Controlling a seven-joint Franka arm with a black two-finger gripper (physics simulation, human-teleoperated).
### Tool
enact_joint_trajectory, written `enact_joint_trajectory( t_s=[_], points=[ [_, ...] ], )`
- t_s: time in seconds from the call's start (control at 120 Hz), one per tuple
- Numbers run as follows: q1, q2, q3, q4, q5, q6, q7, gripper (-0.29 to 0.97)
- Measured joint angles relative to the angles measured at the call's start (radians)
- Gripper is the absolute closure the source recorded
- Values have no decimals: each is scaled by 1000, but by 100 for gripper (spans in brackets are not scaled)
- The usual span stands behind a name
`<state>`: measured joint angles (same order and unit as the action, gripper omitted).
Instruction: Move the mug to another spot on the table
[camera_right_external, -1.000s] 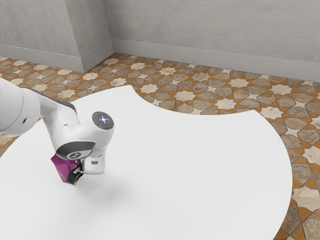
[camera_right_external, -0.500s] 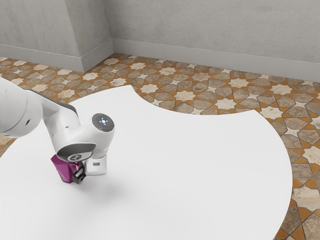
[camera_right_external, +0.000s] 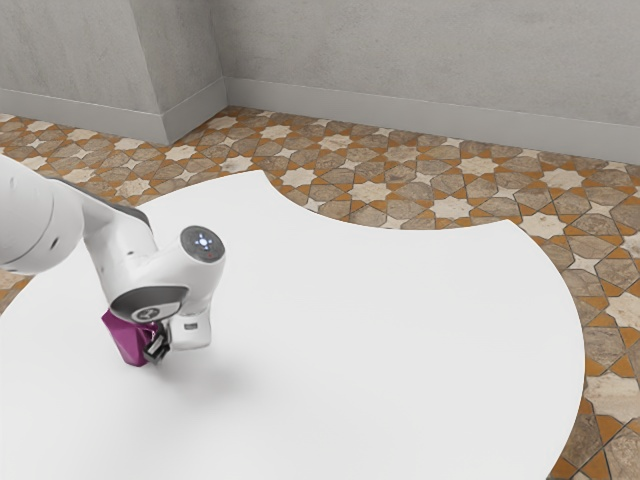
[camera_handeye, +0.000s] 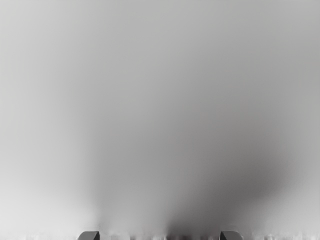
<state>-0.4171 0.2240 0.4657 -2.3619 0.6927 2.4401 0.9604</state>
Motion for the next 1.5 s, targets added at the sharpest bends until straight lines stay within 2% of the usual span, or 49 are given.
enact_joint_trajectory(
  t_s=[0.192,0.633,0.9,1.267,1.5],
  points=[
    [-1,3,12,1,8,1,-13,43],
    [-10,4,12,1,18,3,-47,64],
    [-17,-8,13,4,26,-6,-69,69],
    [-62,-14,9,142,45,-85,-91,72],
    [-99,40,-2,227,41,-100,-99,72]
  ],
)
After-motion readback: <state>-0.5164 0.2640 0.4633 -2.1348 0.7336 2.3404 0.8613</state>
